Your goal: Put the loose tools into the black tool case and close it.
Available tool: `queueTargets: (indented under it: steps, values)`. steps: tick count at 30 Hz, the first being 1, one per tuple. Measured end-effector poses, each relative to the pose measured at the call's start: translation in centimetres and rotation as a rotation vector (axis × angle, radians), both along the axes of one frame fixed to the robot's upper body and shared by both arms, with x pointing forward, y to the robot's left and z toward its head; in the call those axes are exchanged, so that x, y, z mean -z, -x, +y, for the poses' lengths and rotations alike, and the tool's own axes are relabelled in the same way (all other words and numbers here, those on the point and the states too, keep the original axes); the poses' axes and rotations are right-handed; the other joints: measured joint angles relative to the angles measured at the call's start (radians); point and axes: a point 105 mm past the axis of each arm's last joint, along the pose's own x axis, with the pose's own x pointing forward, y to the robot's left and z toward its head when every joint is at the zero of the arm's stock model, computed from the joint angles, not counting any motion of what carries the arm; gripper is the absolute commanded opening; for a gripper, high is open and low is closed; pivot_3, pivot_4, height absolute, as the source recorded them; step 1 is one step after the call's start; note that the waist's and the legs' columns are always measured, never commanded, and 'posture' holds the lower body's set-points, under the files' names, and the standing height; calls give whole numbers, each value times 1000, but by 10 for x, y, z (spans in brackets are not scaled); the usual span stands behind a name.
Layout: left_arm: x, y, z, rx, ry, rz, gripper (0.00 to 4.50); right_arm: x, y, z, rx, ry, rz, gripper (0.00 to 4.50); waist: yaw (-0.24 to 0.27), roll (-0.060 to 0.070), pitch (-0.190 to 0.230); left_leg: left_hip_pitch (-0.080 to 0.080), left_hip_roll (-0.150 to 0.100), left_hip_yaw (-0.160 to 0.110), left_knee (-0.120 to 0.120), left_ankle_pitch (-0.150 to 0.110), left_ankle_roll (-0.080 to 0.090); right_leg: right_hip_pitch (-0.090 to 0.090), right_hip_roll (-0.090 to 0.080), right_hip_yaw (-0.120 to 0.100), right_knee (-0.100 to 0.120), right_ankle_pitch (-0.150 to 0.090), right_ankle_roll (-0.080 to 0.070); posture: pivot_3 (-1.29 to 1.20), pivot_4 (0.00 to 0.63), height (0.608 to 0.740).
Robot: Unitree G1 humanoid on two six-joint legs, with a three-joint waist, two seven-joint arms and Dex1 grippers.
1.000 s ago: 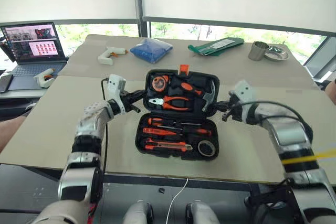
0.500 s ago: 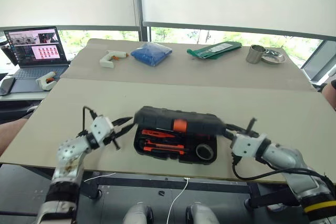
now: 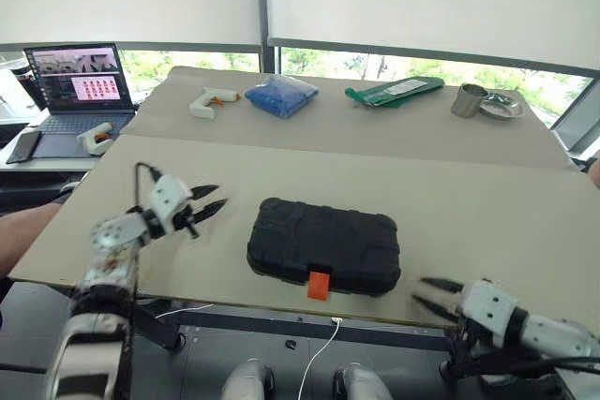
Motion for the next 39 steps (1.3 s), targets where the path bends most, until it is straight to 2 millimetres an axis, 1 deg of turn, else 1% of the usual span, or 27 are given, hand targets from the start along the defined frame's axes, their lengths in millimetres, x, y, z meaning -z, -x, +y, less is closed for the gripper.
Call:
queueTargets:
  steps: [1, 2, 4, 6, 8, 11, 12, 14, 17, 20, 21, 23, 27, 29, 31, 32, 34, 35, 36, 37, 38, 39]
  values:
    - [-2, -6, -8, 14, -7, 12, 15, 1, 3, 7, -27, -4, 15, 35, -1, -1, 0, 0, 0, 0, 0, 0, 0, 0, 0, 0, 0, 0, 0, 0, 150, 739]
    - [-3, -9, -14, 27, -9, 17, 15, 2, 5, 11, -42, -6, 27, 35, -3, -1, 0, 0, 0, 0, 0, 0, 0, -1, 0, 0, 0, 0, 0, 0, 150, 739]
    - [-1, -18, -33, 82, -51, 55, 15, 5, 4, 23, -70, -16, 38, 35, -4, -3, 1, -1, -1, 0, 0, 0, 1, -1, 1, 0, 0, 0, 0, 0, 150, 739]
    - [5, -19, -45, 146, -127, 86, 15, 6, 0, 31, -102, 1, 19, 35, -5, -4, 1, -1, -2, 1, 0, 0, 1, -2, 1, 0, 0, 0, 0, 0, 150, 739]
    - [9, -21, -48, 163, -152, 121, 15, 5, -9, 37, -141, 44, -14, 35, -9, -5, 1, -2, -2, 1, 0, 0, 1, -4, 1, 0, 0, 1, 1, 0, 150, 739]
    - [12, -24, -47, 158, -152, 161, 15, 4, -23, 46, -179, 86, -52, 35, -13, -10, 3, -3, -1, 0, 0, 0, 1, -3, 2, -1, 0, 1, 1, 0, 150, 739]
    - [14, -23, -46, 162, -165, 178, 15, 3, -32, 51, -179, 85, -67, 35, -19, -12, 3, -2, 0, 0, 0, 0, 0, -3, 3, 0, 0, 2, 0, 0, 150, 739]
    - [16, -22, -47, 175, -174, 190, 15, 0, -51, 56, -152, 89, -106, 35, -24, -13, 3, -3, 1, 0, 1, 1, -1, -5, 2, 0, 1, 2, -1, 0, 150, 739]
    - [18, -19, -48, 198, -176, 203, 15, -4, -72, 52, -99, 104, -142, 35, -24, -13, 3, -4, 1, 0, 2, 1, -1, -5, 1, 0, 1, 3, -2, 0, 150, 739]
    - [25, -14, -42, 195, -155, 208, 15, -7, -93, 42, -23, 105, -163, 35, -23, -13, 3, -4, 1, 1, 1, 1, 0, -5, 1, 0, 1, 5, -1, 0, 150, 739]
    - [27, -13, -40, 190, -143, 211, 15, -8, -99, 35, 11, 105, -168, 35, -23, -13, 3, -4, 1, 1, 1, 0, 1, -6, 0, 0, 1, 7, -3, 0, 150, 739]
    - [40, -4, -31, 176, -117, 238, 15, -11, -110, 26, 51, 107, -174, 35, -24, -13, 3, -5, 0, 2, 0, 0, 1, -7, 0, 0, 2, 7, -3, 0, 150, 739]
    - [39, 0, -26, 140, -26, 227, 15, -14, -120, 15, 91, 102, -183, 35, -24, -13, 4, -9, 0, 2, 0, 0, 1, -11, 1, 0, 4, 7, -3, 0, 150, 739]
    - [38, 0, -17, 91, 39, 249, 15, -16, -120, 9, 104, 96, -191, 35, -25, -13, 4, -9, 0, 2, 0, 0, 1, -12, 1, 0, 4, 7, -3, 0, 150, 739]
    - [32, 1, -7, 67, 73, 261, 15, -18, -118, 2, 129, 79, -192, 35, -25, -13, 4, -10, 0, 2, 0, 1, 0, -12, 1, 0, 4, 7, -3, 0, 150, 739]
    - [20, 1, -4, 77, 111, 262, 15, -18, -114, -6, 160, 50, -179, 35, -23, -13, 4, -10, 0, 2, 1, 1, 0, -12, 1, 0, 4, 7, -3, 0, 150, 739]
    - [-2, 2, -2, 113, 143, 247, 15, -18, -107, -13, 190, 16, -154, 35, -18, -13, 4, -11, 0, 1, 1, 1, 0, -12, 1, 0, 4, 7, -3, 0, 150, 739]
    - [-18, 4, -7, 157, 155, 229, 15, -18, -101, -13, 193, -4, -137, 35, -14, -13, 4, -11, 0, 1, 1, 1, 0, -11, 1, 0, 4, 6, -3, 0, 150, 739]
    - [-27, 4, -13, 186, 153, 221, 15, -18, -97, -13, 195, -19, -124, 35, -12, -13, 4, -11, 0, 1, 2, 1, 0, -10, 1, 0, 4, 6, -2, 0, 150, 739]
    - [-36, 5, -28, 240, 136, 214, 15, -18, -88, -10, 187, -56, -96, 35, -6, -13, 4, -11, -1, 0, 2, 1, 0, -10, 1, 0, 4, 6, -2, 0, 150, 739]
    - [-40, 5, -36, 265, 123, 209, 15, -18, -84, -5, 174, -77, -83, 35, -3, -13, 4, -10, -1, 0, 2, 1, 0, -9, 1, 0, 4, 6, -2, 0, 150, 739]
    - [-41, 6, -52, 307, 88, 202, 15, -22, -78, 3, 155, -128, -61, 35, -3, -13, 4, -10, -1, 0, 2, 0, 0, -9, 1, 0, 3, 6, -1, 0, 150, 739]
